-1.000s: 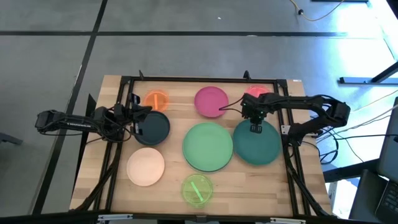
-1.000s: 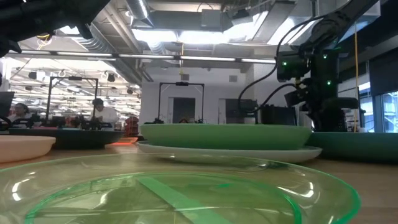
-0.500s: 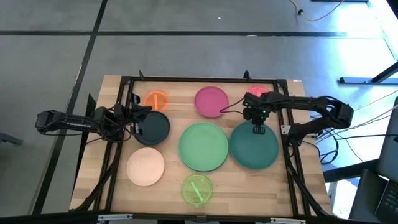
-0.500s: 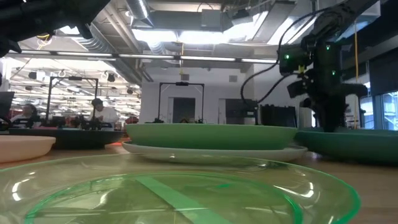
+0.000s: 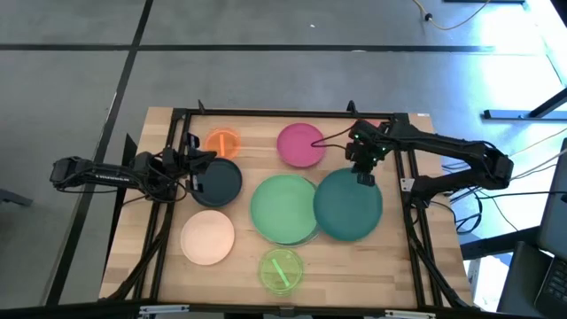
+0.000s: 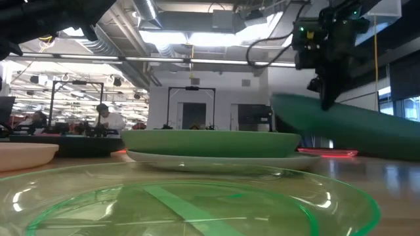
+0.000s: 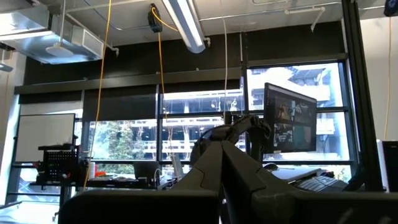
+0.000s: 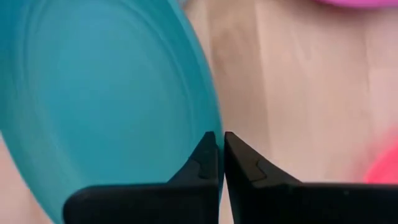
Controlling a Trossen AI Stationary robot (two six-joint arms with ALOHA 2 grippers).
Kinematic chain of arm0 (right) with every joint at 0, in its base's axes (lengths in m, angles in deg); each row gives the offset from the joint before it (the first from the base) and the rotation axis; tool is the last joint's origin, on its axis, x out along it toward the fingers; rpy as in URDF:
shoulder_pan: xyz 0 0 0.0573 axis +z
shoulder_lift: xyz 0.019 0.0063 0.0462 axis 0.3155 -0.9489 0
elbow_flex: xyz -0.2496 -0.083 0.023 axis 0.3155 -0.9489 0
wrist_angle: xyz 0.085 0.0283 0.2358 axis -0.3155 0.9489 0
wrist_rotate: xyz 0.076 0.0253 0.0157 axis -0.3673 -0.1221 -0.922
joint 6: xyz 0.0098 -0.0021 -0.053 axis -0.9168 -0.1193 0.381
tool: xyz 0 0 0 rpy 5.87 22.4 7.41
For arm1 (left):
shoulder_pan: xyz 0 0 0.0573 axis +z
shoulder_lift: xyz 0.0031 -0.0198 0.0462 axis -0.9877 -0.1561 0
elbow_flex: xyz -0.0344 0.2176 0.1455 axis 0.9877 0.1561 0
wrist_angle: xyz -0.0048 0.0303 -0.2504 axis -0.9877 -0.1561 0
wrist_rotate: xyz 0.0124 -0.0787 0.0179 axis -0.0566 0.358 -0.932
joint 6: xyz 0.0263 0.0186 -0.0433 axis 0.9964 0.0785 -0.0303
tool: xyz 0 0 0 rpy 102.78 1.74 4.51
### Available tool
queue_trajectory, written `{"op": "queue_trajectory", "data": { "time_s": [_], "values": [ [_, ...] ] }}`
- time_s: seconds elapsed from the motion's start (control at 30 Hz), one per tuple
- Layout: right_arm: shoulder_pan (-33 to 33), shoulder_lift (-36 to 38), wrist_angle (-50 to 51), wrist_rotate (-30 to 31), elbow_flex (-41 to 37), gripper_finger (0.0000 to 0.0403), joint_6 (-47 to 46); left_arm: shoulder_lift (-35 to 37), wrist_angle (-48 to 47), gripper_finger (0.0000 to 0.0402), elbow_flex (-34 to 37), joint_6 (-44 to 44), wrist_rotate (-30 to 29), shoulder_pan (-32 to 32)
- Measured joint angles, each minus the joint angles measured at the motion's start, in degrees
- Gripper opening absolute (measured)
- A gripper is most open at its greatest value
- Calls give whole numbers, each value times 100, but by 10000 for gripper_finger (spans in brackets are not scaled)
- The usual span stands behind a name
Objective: Stack plastic plates
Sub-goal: Stack the dark green plate on the light green plate
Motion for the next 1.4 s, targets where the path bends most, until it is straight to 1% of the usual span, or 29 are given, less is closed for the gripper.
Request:
{"op": "queue_trajectory", "data": {
  "time_s": [0.13,0.23,0.37,0.47,0.7,0.9,1.0,1.2,1.4],
  "values": [
    [0,0,-74,-454,91,0,-147,0,0,0,0,0,0,-1],
    [0,0,-320,-669,95,0,-571,1,1,0,0,0,0,1],
    [0,0,-1016,-732,95,0,-1364,0,0,0,0,0,-2,-1],
    [0,-19,-1640,-667,95,0,-1939,0,1,0,0,0,-2,0],
    [74,-375,-2946,-644,93,0,-2645,0,-1,0,0,0,-2,-1],
    [495,-1007,-3872,-545,87,1,-2820,-1,1,0,0,0,-2,-1],
    [750,-1335,-4190,-383,87,1,-2852,-1,1,0,0,-2,-2,0],
    [1033,-1922,-4482,-170,85,1,-2882,-1,1,0,0,-4,-3,1],
    [1059,-2343,-4706,-188,82,1,-2961,-1,1,0,0,-4,-37,-1]
  ]
}}
